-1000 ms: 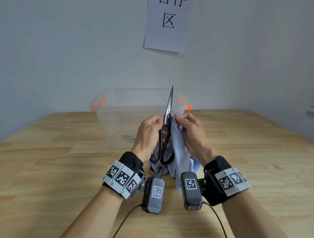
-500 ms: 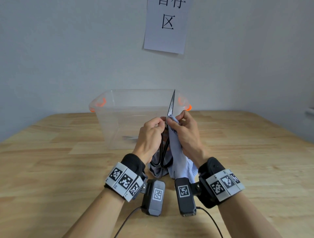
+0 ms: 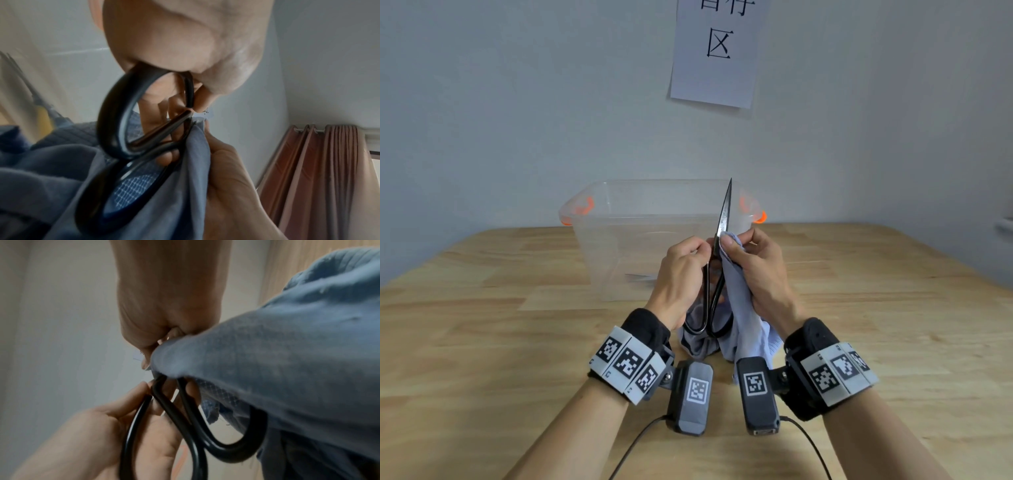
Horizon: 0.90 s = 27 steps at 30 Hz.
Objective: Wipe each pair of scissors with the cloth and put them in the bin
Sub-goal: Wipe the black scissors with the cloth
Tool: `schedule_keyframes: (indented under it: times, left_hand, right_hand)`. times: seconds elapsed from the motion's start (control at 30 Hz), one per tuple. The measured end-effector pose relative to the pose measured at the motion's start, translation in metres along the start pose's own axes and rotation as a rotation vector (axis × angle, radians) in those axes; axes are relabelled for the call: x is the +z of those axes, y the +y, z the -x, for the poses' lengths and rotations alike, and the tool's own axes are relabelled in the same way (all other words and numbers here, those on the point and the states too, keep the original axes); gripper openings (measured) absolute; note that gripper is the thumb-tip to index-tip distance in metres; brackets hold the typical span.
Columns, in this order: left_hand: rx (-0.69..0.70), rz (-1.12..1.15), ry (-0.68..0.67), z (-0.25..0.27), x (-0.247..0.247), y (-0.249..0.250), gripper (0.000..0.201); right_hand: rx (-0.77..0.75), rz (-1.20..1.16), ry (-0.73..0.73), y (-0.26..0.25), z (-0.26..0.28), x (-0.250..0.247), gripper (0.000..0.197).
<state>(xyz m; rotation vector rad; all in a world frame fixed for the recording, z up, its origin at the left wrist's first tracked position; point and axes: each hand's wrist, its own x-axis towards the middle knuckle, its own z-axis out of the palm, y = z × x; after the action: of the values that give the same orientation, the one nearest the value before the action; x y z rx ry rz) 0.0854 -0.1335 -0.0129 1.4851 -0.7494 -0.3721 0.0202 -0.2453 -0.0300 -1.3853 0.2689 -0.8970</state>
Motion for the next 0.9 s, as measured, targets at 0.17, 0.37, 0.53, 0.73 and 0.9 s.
schedule_keyframes:
  times: [0.17, 0.37, 0.53, 0.73, 0.9]
  left_hand:
    - [-0.003, 0.000, 0.013, 0.000, -0.001, 0.000, 0.027]
    - [-0.028, 0.106, -0.079, 0.003, -0.001, 0.005, 0.027]
    - [-0.012, 0.058, -0.077, -0.001, 0.001, -0.003, 0.029]
    - [0.025, -0.021, -0.103, -0.004, -0.001, -0.007, 0.030]
    - [-0.014, 0.090, -0.126, 0.000, -0.001, 0.000, 0.025]
  right_hand:
    - [-0.031, 0.146, -0.025, -0.002, 0.000, 0.002, 0.026]
    - [0.029, 0.027, -0.017, -0.005, -0.003, -0.010, 0.022]
    - [-0.018, 0.036, 0.026, -0.011, -0.005, -0.005, 0.022]
    - [-0.048, 0.161, 0.015, -0.015, -0.008, -0.012, 0.026]
    - [0.006, 0.064, 0.024, -0.016, -0.005, -0.012, 0.021]
